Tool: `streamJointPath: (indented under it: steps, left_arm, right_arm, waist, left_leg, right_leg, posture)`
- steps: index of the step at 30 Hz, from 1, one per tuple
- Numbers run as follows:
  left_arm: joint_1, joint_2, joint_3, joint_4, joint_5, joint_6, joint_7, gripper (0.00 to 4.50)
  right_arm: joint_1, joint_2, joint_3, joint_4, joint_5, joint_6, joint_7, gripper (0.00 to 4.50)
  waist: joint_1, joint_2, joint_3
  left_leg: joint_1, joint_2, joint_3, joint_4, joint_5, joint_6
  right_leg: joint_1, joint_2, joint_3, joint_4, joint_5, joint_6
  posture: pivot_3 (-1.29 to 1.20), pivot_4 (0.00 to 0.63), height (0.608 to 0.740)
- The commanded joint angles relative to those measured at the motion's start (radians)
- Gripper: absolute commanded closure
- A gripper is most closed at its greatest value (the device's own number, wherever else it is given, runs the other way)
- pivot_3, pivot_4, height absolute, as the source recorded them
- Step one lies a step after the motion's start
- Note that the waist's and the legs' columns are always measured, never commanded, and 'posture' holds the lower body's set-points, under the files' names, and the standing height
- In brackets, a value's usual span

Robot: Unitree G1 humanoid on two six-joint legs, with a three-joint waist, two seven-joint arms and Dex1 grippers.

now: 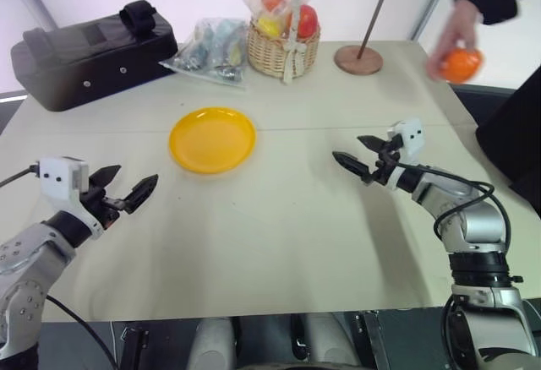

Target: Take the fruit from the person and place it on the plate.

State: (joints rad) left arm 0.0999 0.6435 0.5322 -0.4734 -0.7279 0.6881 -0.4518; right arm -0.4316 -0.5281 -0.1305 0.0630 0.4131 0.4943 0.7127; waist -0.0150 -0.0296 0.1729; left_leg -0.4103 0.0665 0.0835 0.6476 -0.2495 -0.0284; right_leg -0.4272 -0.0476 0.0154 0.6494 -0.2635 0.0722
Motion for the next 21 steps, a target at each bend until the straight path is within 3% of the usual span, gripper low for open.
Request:
streamJointPath:
  steps: [1,17,21]
  left_arm:
    - [-0.007,0.001,0.015,-0.009,0.005,-0.024,-0.002,0.0]
    - [-0.021,0.004,0.008,0.016,0.029,-0.038,-0.008,0.0]
    - [-0.023,0.007,0.006,0.022,0.033,-0.04,-0.014,0.0]
  right_arm:
    - [-0.011,0.001,-0.012,-0.032,0.005,-0.02,-0.001,0.05]
    - [-0.011,0.001,-0.009,-0.043,0.003,-0.018,-0.002,0.05]
    - [0.019,-0.075,-0.006,-0.176,0.115,0.104,0.129,0.05]
  waist:
    - [0.0,0.0,0.0]
    - [0.0,0.0,0.0]
    - [0.002,0.0,0.0]
  left_leg:
    - [0.0,0.0,0.0,0.0,0.0,0.0]
    - [0.0,0.0,0.0,0.0,0.0,0.0]
    - [0.0,0.0,0.0,0.0,0.0,0.0]
  right_leg:
    - [0.0,0.0,0.0,0.0,0.0,0.0]
    - [0.0,0.0,0.0,0.0,0.0,0.0]
    - [0.0,0.0,0.0,0.0,0.0,0.001]
  posture:
    - [0.0,0.15,0.74]
    - [0.0,0.15,0.74]
    - [0.0,0.15,0.74]
